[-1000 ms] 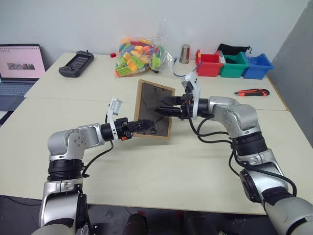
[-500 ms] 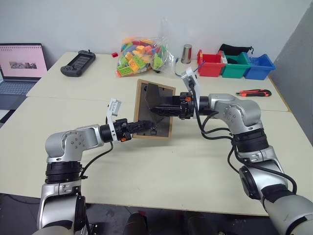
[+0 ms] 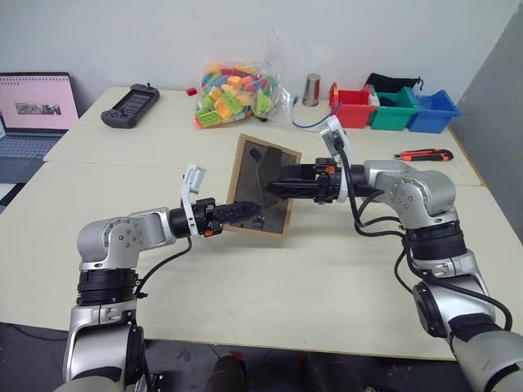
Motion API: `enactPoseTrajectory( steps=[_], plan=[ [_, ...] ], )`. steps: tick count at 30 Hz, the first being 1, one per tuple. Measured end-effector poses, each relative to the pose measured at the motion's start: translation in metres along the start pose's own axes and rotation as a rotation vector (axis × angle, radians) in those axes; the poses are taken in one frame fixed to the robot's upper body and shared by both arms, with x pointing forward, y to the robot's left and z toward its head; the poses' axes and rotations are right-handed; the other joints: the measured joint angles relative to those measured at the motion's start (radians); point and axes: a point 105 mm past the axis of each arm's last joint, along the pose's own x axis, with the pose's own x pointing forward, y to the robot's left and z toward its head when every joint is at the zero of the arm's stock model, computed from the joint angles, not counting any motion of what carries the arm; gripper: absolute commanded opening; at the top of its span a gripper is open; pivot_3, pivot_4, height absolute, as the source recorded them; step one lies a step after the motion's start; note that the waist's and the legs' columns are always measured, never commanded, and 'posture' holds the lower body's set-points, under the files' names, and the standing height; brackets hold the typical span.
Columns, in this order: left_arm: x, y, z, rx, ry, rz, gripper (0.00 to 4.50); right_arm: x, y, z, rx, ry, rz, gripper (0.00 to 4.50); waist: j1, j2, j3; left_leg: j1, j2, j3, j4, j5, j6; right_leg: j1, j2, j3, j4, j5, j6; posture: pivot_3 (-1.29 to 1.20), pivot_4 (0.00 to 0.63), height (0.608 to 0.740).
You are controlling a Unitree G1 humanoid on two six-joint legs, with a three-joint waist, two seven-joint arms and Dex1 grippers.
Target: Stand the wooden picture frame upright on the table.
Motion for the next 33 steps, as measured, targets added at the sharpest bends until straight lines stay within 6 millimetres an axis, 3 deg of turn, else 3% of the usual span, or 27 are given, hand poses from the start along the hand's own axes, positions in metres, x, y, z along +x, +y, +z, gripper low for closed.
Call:
enactPoseTrajectory(
  steps=[7,13,16,20,23,27,33],
  plan=[
    [-0.004,-0.001,-0.005,-0.067,0.001,-0.011,1.29,-0.058,-0.028,-0.018,-0.106,0.108,-0.191,3.46,-0.001,0.000,0.000,-0.001,0.000,0.000,-0.001,0.000,0.000,0.000,0.000,0.000,-0.003,0.000,0.000,0.00,0.150,0.740],
    [-0.010,-0.011,0.009,-0.170,-0.060,-0.069,1.29,-0.076,-0.034,-0.033,-0.358,0.220,-0.270,3.46,-0.004,0.000,0.000,0.000,0.000,0.001,-0.001,0.000,0.000,0.000,0.000,0.001,-0.003,-0.001,0.001,0.00,0.150,0.740],
    [-0.013,-0.019,0.016,-0.226,-0.072,-0.104,1.29,-0.065,-0.035,-0.026,-0.731,0.166,-0.323,3.46,-0.010,-0.001,0.000,0.000,0.000,0.001,-0.001,0.000,0.000,0.001,0.000,0.001,-0.003,-0.001,0.002,0.00,0.150,0.740],
    [-0.010,-0.019,0.008,-0.299,-0.047,-0.110,1.29,-0.057,-0.043,-0.027,-1.233,0.197,-0.380,3.46,-0.007,-0.001,0.000,0.000,0.000,0.001,0.000,0.001,-0.003,0.001,-0.001,0.001,-0.003,0.000,0.001,0.00,0.150,0.740],
    [-0.007,-0.021,0.003,-0.321,-0.031,-0.116,1.29,-0.044,-0.035,-0.026,-1.502,0.153,-0.313,3.46,-0.007,-0.001,0.000,0.001,0.000,0.002,-0.001,0.003,-0.005,0.001,-0.001,0.002,-0.002,0.000,0.001,0.00,0.150,0.740],
    [-0.003,-0.024,0.000,-0.338,-0.030,-0.140,1.29,-0.025,-0.016,-0.018,-1.710,0.025,-0.204,3.46,-0.006,-0.001,0.000,0.002,0.000,0.001,-0.001,0.005,-0.009,0.001,-0.001,0.001,0.000,0.000,0.001,0.00,0.150,0.740],
    [-0.004,-0.024,-0.012,-0.381,-0.029,-0.145,1.29,-0.003,-0.001,-0.035,-1.817,-0.066,-0.052,3.46,-0.003,-0.001,0.000,0.002,-0.001,0.001,-0.001,0.006,-0.011,0.001,-0.002,0.002,0.002,0.000,0.001,0.00,0.150,0.740]
  ],
)
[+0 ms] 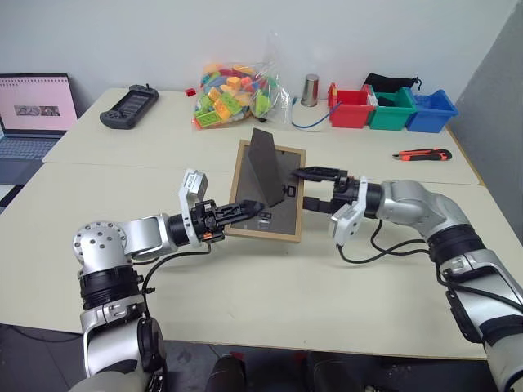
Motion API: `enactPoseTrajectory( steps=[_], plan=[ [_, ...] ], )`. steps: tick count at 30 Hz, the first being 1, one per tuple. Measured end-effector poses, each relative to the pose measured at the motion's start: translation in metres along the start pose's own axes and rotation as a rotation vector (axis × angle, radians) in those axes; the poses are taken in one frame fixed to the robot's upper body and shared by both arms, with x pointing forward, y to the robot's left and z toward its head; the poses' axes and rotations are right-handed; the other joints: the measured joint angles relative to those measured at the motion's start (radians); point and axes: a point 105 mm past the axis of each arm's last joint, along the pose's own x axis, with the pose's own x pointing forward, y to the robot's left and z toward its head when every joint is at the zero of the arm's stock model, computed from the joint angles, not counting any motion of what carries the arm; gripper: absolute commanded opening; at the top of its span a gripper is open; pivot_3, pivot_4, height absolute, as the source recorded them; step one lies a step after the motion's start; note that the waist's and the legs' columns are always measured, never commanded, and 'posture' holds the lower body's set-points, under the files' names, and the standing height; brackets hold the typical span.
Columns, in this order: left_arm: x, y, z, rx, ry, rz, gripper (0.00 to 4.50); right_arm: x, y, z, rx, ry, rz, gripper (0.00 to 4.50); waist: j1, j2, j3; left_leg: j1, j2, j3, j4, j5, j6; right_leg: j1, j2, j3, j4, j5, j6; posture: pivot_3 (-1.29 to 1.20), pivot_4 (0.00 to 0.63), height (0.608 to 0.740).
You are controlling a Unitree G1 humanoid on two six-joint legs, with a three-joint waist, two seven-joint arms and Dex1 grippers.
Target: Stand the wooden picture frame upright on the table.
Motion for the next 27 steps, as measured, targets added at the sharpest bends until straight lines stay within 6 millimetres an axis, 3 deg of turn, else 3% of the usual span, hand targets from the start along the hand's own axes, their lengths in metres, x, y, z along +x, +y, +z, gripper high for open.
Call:
enactPoseTrajectory(
  steps=[10,20,27],
  plan=[
    [-0.003,0.000,-0.017,-0.024,0.009,0.000,1.29,0.015,-0.001,-0.010,-0.082,-0.007,-0.011,3.46,0.000,0.000,0.000,0.000,0.000,0.000,0.000,0.000,0.000,0.000,0.000,0.000,0.001,0.000,0.000,0.00,0.150,0.740],
    [0.001,-0.003,-0.014,-0.040,-0.035,-0.014,1.29,0.017,0.001,-0.004,-0.105,-0.050,-0.059,1.71,0.000,0.000,0.000,0.000,-0.001,0.000,0.000,0.000,0.000,0.000,-0.001,0.000,0.001,0.000,0.000,0.00,0.150,0.740],
    [0.002,-0.005,-0.014,-0.056,-0.040,-0.021,1.29,0.016,-0.001,-0.004,-0.120,-0.052,-0.084,1.52,0.000,0.000,0.000,0.000,-0.001,0.000,0.000,0.000,0.000,0.000,-0.002,0.000,0.001,0.000,0.000,0.00,0.150,0.740]
  ],
)
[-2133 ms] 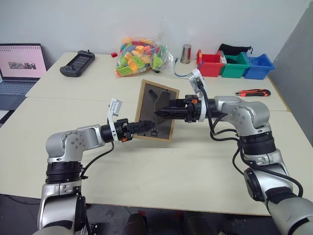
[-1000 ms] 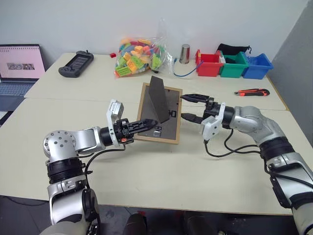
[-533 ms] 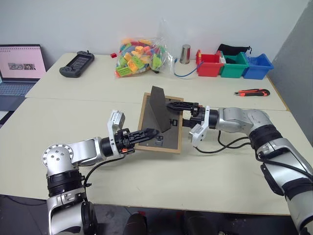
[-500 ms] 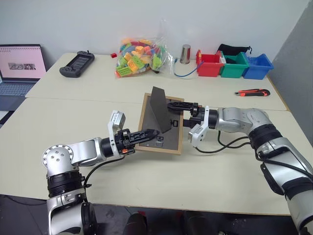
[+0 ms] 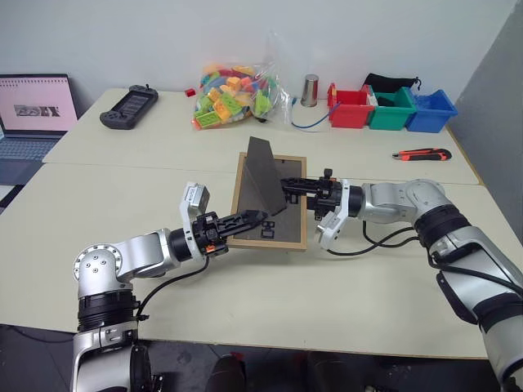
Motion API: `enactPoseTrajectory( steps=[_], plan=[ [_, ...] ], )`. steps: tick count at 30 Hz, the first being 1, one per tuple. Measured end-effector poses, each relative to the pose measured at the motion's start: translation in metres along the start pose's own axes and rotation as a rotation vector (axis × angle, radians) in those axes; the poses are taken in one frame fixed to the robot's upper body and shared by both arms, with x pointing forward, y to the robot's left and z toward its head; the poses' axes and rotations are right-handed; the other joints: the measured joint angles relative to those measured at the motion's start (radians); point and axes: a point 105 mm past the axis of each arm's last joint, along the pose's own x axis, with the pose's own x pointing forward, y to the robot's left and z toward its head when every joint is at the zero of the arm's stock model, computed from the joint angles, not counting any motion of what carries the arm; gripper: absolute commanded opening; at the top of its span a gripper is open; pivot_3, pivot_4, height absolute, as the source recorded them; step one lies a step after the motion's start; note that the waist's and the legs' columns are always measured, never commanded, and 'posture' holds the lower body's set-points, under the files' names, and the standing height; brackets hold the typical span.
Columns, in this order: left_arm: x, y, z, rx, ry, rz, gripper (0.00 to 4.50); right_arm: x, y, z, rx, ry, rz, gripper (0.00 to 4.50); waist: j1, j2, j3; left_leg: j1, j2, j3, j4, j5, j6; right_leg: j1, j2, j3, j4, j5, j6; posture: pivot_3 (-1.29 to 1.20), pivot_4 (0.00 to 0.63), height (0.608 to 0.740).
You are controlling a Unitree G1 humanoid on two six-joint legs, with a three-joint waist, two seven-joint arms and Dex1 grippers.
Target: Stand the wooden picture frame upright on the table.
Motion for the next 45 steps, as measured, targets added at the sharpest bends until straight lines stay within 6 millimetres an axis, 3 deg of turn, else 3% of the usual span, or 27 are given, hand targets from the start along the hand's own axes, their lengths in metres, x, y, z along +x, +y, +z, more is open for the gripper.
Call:
enactPoseTrajectory(
  steps=[2,4,5,9,16,21,25,28,31,34,40,45],
  plan=[
    [0.000,0.001,0.000,-0.002,-0.002,0.005,1.29,0.000,0.000,0.000,-0.002,0.002,0.001,1.51,0.000,0.000,0.000,0.000,0.000,0.000,0.000,0.000,0.000,0.000,0.000,0.000,0.000,0.000,0.000,0.00,0.150,0.740],
    [0.001,0.001,0.000,-0.002,-0.006,0.007,1.96,-0.001,0.000,-0.001,-0.006,0.001,0.001,1.49,0.000,0.000,0.000,0.000,0.000,0.000,0.000,0.000,0.000,0.000,0.000,0.000,0.000,0.000,0.000,0.00,0.150,0.740],
    [0.001,0.000,0.000,0.012,-0.006,0.012,2.03,-0.001,0.001,0.000,-0.005,-0.001,0.009,1.49,0.000,0.000,0.000,0.000,0.000,0.000,0.000,0.000,0.000,0.000,0.000,0.000,0.000,0.000,0.000,0.00,0.150,0.740],
    [-0.004,0.000,0.004,0.070,-0.002,0.070,2.97,-0.001,0.005,0.000,0.007,-0.002,0.026,1.49,-0.001,0.000,0.000,0.000,0.000,0.000,0.000,0.000,0.000,0.000,0.000,0.000,0.000,0.000,0.000,0.00,0.150,0.740],
    [-0.028,0.002,0.033,0.140,-0.103,0.162,4.39,-0.007,0.004,-0.005,0.097,0.041,0.009,1.49,-0.001,0.000,0.000,0.000,0.000,0.000,0.000,0.000,0.000,0.000,0.000,0.000,0.000,0.000,0.000,0.00,0.150,0.740],
    [-0.058,0.001,0.050,0.310,-0.138,0.321,4.45,-0.012,0.014,-0.014,0.327,0.144,-0.012,1.49,-0.009,-0.001,0.000,0.000,0.000,0.000,-0.001,0.000,0.000,0.001,0.000,-0.001,-0.001,0.000,0.000,0.00,0.150,0.740],
    [-0.072,-0.006,0.055,0.645,-0.100,0.498,4.45,-0.002,0.030,-0.030,0.879,0.295,-0.092,1.49,-0.011,0.001,0.001,0.001,0.001,-0.001,-0.001,0.000,-0.001,0.002,0.000,-0.002,0.000,0.000,0.000,0.00,0.150,0.740],
    [-0.070,-0.008,0.063,0.863,-0.111,0.582,4.45,0.005,0.012,-0.038,1.169,0.256,-0.150,1.49,0.000,0.001,0.001,0.001,0.001,-0.001,-0.001,0.000,0.001,0.002,0.000,-0.002,0.000,0.000,0.000,0.00,0.150,0.740],
    [-0.073,0.000,0.066,0.976,-0.118,0.653,4.45,0.014,-0.001,-0.041,1.411,0.208,-0.184,1.49,0.001,0.001,0.001,0.001,0.001,-0.001,-0.001,-0.001,0.003,0.001,0.001,-0.002,0.000,0.000,0.000,0.00,0.150,0.740],
    [-0.073,-0.002,0.067,1.040,-0.120,0.663,4.45,0.025,0.002,-0.038,1.565,0.186,-0.155,1.49,0.002,0.001,0.001,0.000,0.001,-0.001,-0.001,-0.002,0.003,0.000,0.001,-0.002,-0.001,0.000,0.000,0.00,0.150,0.740],
    [-0.067,-0.003,0.057,1.071,-0.101,0.641,4.45,0.049,0.030,-0.031,1.821,0.191,-0.090,1.49,0.000,0.001,0.001,-0.001,0.001,0.000,-0.002,-0.002,0.003,-0.001,0.001,-0.001,-0.001,0.000,0.000,0.00,0.150,0.740],
    [-0.068,0.000,0.052,1.109,-0.073,0.660,4.45,0.058,0.039,-0.036,1.931,0.209,-0.119,1.49,-0.003,0.001,0.001,-0.001,0.002,0.000,-0.002,-0.002,0.003,-0.001,0.002,-0.001,-0.001,0.000,0.000,0.00,0.150,0.740]
  ],
)
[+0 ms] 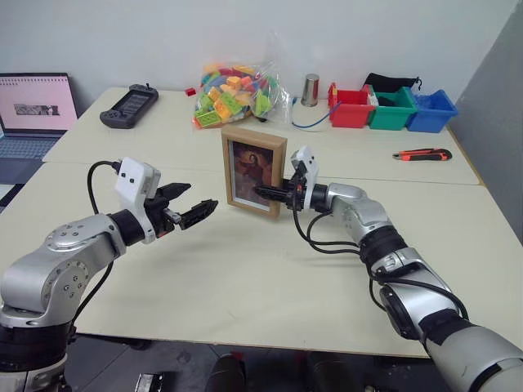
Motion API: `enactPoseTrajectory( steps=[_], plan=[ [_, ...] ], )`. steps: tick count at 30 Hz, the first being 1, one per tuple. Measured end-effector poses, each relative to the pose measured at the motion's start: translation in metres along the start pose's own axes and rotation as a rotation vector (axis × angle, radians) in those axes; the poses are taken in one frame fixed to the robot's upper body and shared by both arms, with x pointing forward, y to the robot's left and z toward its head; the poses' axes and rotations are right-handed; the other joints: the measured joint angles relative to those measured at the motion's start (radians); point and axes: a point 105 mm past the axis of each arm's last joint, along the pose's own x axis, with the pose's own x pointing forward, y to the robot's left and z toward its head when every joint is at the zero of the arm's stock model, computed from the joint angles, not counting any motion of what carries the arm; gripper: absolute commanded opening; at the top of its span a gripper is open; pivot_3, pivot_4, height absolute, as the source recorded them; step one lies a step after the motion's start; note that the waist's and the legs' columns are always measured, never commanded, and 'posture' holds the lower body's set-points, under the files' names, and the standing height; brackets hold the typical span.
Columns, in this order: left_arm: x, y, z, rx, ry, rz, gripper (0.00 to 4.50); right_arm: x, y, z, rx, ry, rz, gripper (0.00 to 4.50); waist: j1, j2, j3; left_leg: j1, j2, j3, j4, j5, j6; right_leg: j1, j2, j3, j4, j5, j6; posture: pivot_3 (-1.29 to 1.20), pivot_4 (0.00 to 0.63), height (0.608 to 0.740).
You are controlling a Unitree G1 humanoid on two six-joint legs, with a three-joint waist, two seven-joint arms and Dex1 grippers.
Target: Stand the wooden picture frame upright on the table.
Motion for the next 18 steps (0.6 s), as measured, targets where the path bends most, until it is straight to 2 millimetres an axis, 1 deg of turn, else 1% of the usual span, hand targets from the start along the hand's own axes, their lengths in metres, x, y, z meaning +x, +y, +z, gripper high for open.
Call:
enactPoseTrajectory(
  steps=[3,4,6,7,10,12,16,17,18],
  plan=[
    [0.001,-0.004,0.000,0.021,0.000,-0.009,4.45,0.005,0.001,-0.011,0.058,0.009,-0.003,1.49,0.001,0.000,0.000,0.000,0.000,0.000,0.000,0.000,0.000,0.000,0.000,0.000,0.000,0.000,0.000,0.00,0.150,0.740],
    [0.001,-0.004,-0.001,0.022,0.002,-0.006,4.45,0.007,0.002,-0.018,0.072,0.029,-0.002,1.49,0.001,0.000,0.000,0.000,0.000,0.000,0.000,0.000,0.000,0.000,0.000,0.000,0.000,0.000,0.000,0.00,0.150,0.740],
    [0.000,-0.003,-0.003,0.026,0.010,0.001,4.50,0.007,0.002,-0.020,0.091,0.018,-0.002,2.01,0.001,0.000,0.000,0.000,0.000,0.000,0.000,0.000,0.000,0.000,0.000,0.000,0.000,0.000,0.000,0.00,0.150,0.740],
    [0.000,-0.003,-0.004,0.030,0.014,0.007,4.50,0.007,0.001,-0.019,0.099,0.009,-0.008,2.13,0.001,0.000,0.000,0.000,0.000,0.000,0.000,0.000,0.000,0.000,0.000,0.000,0.000,0.000,0.000,0.00,0.150,0.740],
    [0.001,-0.002,-0.005,0.032,0.014,0.013,4.50,0.007,0.000,-0.021,0.115,-0.001,-0.022,2.90,0.001,0.000,0.000,0.000,0.000,0.000,0.000,0.000,0.000,0.000,0.000,0.000,0.000,0.000,0.000,0.00,0.150,0.740],
    [0.003,-0.003,-0.004,0.033,0.009,0.003,4.50,0.005,-0.001,-0.027,0.118,0.015,-0.027,3.26,0.001,0.000,0.000,0.000,0.000,0.000,0.000,0.000,0.000,0.000,0.000,0.000,0.000,0.000,0.000,0.00,0.150,0.740],
    [0.006,-0.004,-0.002,0.056,0.009,-0.014,4.50,0.002,0.000,-0.034,0.109,0.031,-0.025,4.25,0.001,0.000,0.000,0.000,0.000,0.000,0.000,0.000,0.000,0.000,0.000,0.000,0.000,0.000,0.000,0.00,0.150,0.740],
    [0.006,-0.004,-0.002,0.057,0.008,-0.019,4.50,-0.001,-0.001,-0.035,0.102,0.038,-0.025,4.44,0.001,0.000,0.000,0.000,0.000,0.000,0.000,0.000,0.000,0.000,0.000,0.000,0.000,0.000,0.000,0.00,0.150,0.740],
    [0.006,-0.004,-0.001,0.059,0.008,-0.020,4.50,-0.003,-0.002,-0.036,0.098,0.044,-0.028,4.47,0.001,0.000,0.000,0.000,0.000,0.000,0.000,0.000,0.000,0.000,0.000,0.000,0.000,0.000,0.000,0.00,0.150,0.740]
  ],
)
